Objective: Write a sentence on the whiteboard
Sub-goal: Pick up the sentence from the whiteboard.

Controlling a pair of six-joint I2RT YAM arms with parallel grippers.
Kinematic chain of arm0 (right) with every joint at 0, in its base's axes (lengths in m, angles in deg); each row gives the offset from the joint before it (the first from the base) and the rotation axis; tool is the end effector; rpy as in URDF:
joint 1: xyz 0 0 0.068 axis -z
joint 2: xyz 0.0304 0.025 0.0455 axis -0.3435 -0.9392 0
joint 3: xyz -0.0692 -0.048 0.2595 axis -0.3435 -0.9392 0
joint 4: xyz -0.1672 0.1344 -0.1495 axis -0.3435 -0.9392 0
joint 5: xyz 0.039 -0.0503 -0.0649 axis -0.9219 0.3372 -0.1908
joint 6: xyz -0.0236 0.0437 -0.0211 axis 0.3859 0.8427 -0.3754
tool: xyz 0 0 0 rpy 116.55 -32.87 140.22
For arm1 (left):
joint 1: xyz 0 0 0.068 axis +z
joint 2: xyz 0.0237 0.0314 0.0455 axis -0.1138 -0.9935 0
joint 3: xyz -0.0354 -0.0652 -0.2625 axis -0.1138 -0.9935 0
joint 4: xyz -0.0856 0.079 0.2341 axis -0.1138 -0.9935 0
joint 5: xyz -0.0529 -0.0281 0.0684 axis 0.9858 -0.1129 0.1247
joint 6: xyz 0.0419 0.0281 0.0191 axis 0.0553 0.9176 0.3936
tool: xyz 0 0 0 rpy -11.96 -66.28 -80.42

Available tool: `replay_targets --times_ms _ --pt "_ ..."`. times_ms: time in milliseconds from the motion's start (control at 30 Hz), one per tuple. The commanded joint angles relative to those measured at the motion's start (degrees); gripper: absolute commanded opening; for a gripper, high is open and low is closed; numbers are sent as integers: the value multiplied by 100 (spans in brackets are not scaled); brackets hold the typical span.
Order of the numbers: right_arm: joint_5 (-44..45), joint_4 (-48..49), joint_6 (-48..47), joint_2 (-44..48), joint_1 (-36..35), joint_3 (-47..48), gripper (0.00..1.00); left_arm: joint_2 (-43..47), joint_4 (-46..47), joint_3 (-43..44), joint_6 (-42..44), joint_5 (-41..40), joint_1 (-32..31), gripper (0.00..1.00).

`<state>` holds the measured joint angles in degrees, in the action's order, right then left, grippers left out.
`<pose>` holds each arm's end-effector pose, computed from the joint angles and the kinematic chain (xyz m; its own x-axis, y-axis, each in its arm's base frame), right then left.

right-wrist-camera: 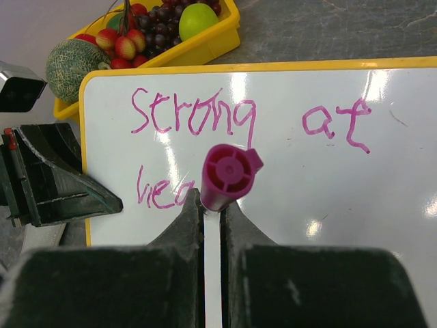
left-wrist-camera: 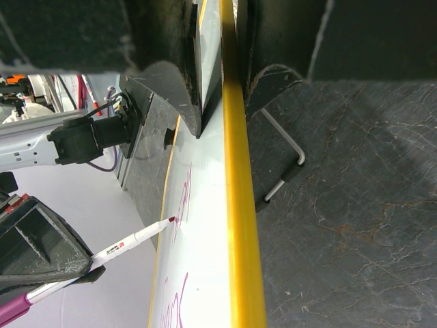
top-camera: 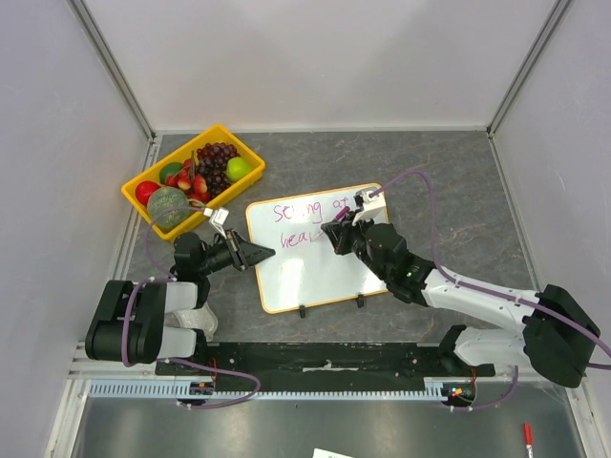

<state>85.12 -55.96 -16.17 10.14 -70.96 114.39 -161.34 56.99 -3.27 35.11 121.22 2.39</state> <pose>0.1794 0.2035 0.2582 -0.3860 0.3159 -0.8667 -0.4103 0.7827 0.4680 0.2055 -0.0441 0.1531 -0.6965 -0.3375 -0.6333 0.5054 0.3958 -0.7667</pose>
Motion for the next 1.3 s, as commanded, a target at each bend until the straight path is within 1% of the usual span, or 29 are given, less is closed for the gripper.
replay_targets --times_ms 0,433,767,1267 --pt "155 22 -44 -51 25 88 0 -66 -48 79 480 -141 -25 2" --pt "349 136 -79 -192 77 361 0 -66 -48 79 480 -141 -25 2" --pt "437 -22 -105 -183 174 510 0 -66 -48 79 480 -141 -25 2" --pt "322 -128 -35 10 192 203 0 -75 -48 79 480 -141 -25 2"
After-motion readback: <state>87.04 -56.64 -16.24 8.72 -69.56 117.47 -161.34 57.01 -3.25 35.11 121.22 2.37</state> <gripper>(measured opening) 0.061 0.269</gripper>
